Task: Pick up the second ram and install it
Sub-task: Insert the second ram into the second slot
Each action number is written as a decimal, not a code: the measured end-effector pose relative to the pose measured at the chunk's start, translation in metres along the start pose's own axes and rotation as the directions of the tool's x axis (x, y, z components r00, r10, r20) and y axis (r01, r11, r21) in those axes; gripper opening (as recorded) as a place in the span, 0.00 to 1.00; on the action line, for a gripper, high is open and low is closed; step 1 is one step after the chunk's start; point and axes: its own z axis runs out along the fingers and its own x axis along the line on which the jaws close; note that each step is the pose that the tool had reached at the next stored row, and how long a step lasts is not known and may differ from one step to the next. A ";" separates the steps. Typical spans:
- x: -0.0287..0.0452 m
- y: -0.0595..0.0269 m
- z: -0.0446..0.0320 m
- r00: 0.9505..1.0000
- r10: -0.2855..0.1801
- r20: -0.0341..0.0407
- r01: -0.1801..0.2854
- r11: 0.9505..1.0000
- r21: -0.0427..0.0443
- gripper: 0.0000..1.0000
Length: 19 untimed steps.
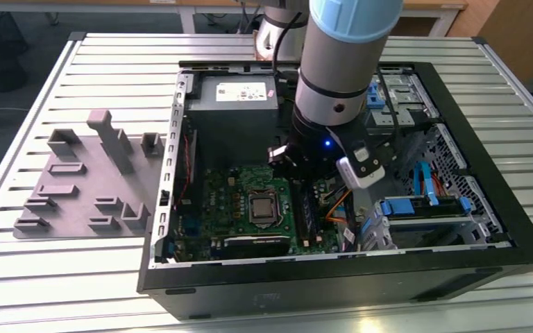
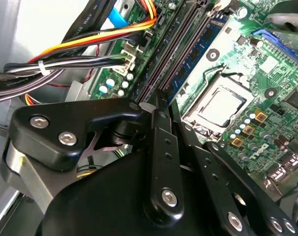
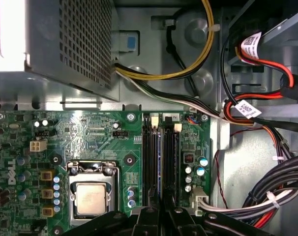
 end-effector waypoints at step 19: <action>0.0026 -0.0040 0.0018 1.000 0.000 0.000 0.000 1.000 0.000 0.14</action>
